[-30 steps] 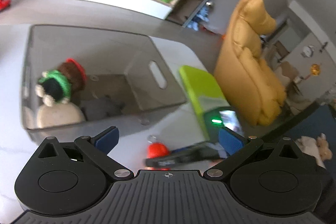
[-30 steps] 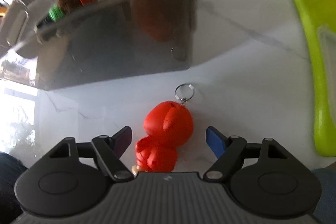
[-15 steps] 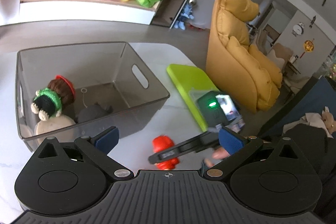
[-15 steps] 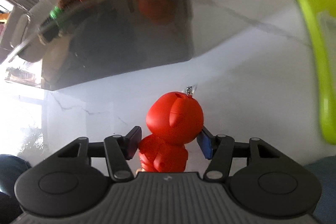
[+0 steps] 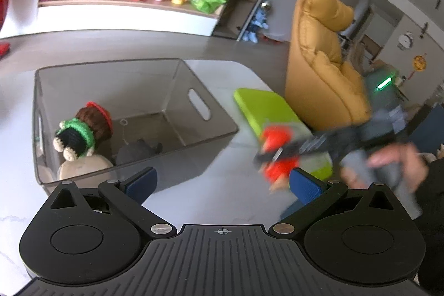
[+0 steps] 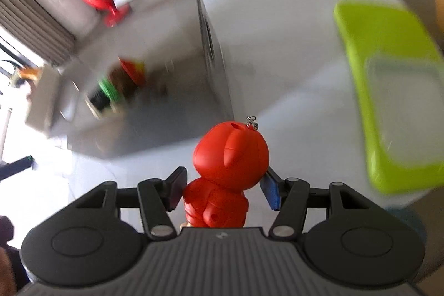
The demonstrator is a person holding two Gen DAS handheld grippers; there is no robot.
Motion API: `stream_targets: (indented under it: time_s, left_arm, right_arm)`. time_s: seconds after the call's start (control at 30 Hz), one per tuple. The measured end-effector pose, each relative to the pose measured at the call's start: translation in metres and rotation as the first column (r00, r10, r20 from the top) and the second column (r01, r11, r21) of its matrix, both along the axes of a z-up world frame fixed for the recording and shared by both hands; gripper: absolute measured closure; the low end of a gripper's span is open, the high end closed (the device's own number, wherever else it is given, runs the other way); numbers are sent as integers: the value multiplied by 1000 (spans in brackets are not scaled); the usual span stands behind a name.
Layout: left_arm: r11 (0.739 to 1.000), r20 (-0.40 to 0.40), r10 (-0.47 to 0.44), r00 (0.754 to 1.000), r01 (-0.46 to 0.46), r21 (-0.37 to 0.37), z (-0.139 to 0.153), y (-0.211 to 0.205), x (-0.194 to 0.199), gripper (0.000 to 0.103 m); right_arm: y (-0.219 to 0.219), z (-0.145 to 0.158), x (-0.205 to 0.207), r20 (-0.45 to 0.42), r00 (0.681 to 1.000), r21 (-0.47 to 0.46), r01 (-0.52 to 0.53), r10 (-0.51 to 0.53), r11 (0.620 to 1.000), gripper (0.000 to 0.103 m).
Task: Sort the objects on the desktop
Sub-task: 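Lift the red figure with the right gripper and carry it over the bin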
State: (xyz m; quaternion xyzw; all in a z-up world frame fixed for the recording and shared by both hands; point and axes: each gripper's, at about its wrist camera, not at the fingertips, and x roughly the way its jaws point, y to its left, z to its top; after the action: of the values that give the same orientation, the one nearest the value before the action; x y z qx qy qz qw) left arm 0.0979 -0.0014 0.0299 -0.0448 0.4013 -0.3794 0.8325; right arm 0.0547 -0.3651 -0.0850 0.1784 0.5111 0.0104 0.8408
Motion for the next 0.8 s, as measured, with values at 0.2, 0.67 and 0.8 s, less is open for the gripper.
stream_targets:
  time_s: [0.2, 0.67, 0.8]
  left_arm:
    - [998, -15, 15, 1000, -14, 54, -10, -8, 11, 0]
    - [991, -112, -79, 991, 91, 103, -41, -16, 33, 0]
    - [993, -159, -55, 986, 71, 95, -51, -13, 45, 0]
  right_arm:
    - [15, 72, 42, 233, 971, -89, -38, 58, 995, 43]
    - [132, -32, 246, -129, 943, -371, -333, 307, 867, 43]
    - [140, -60, 268, -209, 935, -423, -351, 287, 835, 46]
